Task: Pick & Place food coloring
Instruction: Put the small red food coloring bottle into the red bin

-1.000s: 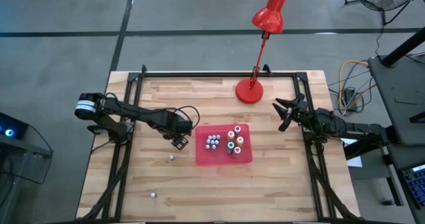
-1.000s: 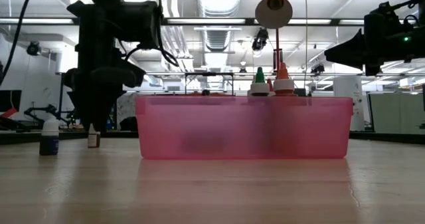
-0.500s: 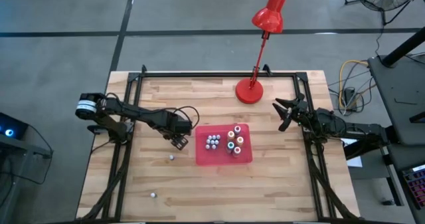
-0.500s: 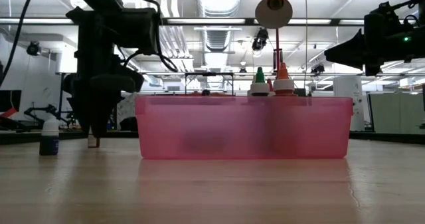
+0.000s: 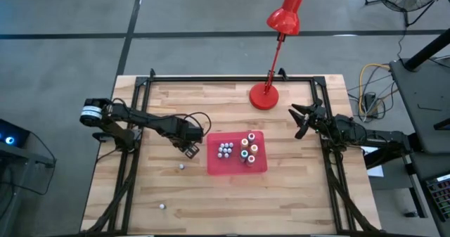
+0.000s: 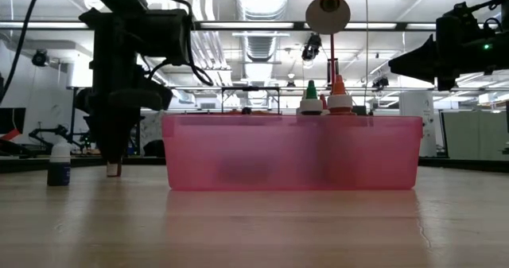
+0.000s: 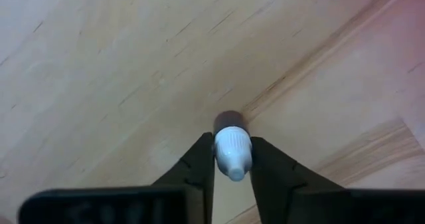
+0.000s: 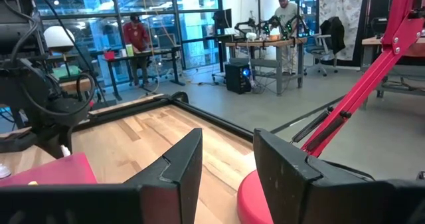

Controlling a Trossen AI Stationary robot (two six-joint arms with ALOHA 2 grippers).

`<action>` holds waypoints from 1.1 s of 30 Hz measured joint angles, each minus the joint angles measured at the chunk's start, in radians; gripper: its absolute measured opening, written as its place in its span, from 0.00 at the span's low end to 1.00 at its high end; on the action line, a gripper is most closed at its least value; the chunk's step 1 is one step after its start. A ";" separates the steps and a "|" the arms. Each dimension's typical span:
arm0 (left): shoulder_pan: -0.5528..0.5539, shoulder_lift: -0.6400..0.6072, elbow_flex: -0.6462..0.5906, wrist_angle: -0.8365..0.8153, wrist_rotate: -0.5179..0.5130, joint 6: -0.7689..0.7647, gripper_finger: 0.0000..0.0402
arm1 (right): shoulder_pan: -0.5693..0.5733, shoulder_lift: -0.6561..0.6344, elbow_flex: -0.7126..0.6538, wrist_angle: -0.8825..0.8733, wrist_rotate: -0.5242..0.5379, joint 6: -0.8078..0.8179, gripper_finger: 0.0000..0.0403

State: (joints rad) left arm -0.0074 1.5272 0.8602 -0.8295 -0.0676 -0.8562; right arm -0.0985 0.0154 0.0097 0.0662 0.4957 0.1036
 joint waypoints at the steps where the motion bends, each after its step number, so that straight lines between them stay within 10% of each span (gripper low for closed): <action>1: 0.000 0.000 0.001 0.000 0.000 0.001 0.12 | 0.000 0.000 0.000 0.000 0.000 0.000 0.32; 17: 0.000 -0.011 0.104 -0.097 0.003 0.063 0.10 | 0.000 0.000 0.000 0.000 0.000 0.000 0.32; 33: -0.071 -0.041 0.460 -0.436 0.024 0.268 0.10 | 0.000 0.000 0.000 0.000 0.000 0.000 0.32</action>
State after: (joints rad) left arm -0.0789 1.4860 1.3203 -1.2655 -0.0441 -0.5882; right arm -0.0983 0.0158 0.0097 0.0662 0.4953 0.1039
